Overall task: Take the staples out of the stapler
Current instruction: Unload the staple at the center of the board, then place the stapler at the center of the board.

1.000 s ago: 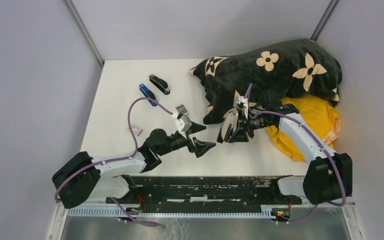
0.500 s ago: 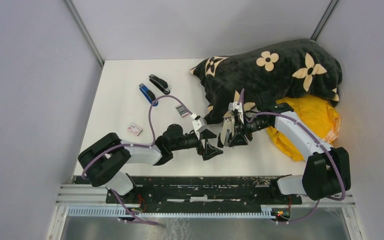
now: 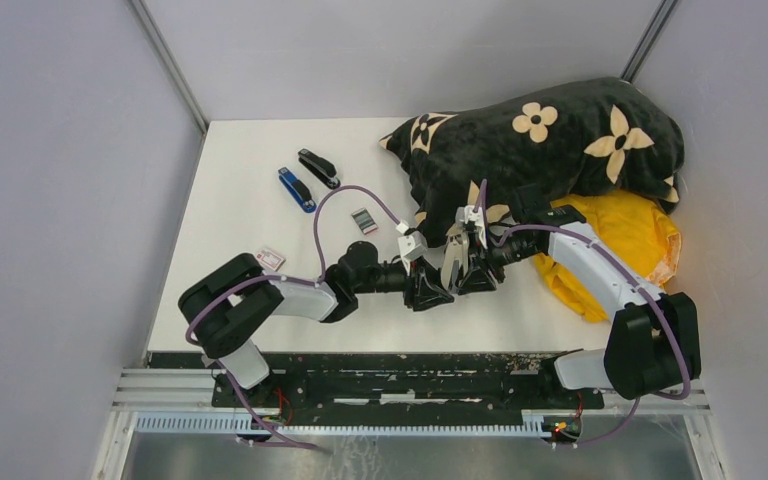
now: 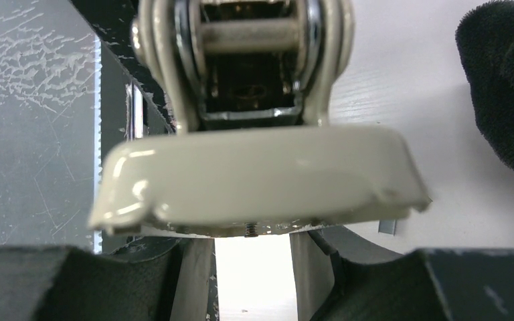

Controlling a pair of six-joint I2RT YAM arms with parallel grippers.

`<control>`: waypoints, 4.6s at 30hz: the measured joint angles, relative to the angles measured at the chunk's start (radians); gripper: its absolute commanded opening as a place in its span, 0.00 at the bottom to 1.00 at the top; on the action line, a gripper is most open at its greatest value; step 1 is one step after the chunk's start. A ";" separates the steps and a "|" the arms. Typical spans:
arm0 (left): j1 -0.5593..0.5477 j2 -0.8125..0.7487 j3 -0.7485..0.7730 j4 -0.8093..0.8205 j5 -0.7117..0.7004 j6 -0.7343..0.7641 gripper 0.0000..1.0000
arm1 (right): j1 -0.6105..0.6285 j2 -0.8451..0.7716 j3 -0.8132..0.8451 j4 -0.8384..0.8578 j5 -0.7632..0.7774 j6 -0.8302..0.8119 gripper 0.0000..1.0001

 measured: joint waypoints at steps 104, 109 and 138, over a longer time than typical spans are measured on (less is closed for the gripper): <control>0.105 -0.019 0.042 -0.509 -0.119 0.364 0.03 | 0.097 0.079 0.030 0.130 0.642 -0.077 0.01; 0.105 -0.018 0.018 -0.399 -0.058 0.235 0.03 | 0.082 0.096 0.069 0.064 0.528 -0.042 0.01; 0.017 0.054 -0.135 0.262 -0.164 -0.367 0.03 | 0.053 0.064 0.186 -0.324 0.082 -0.182 0.89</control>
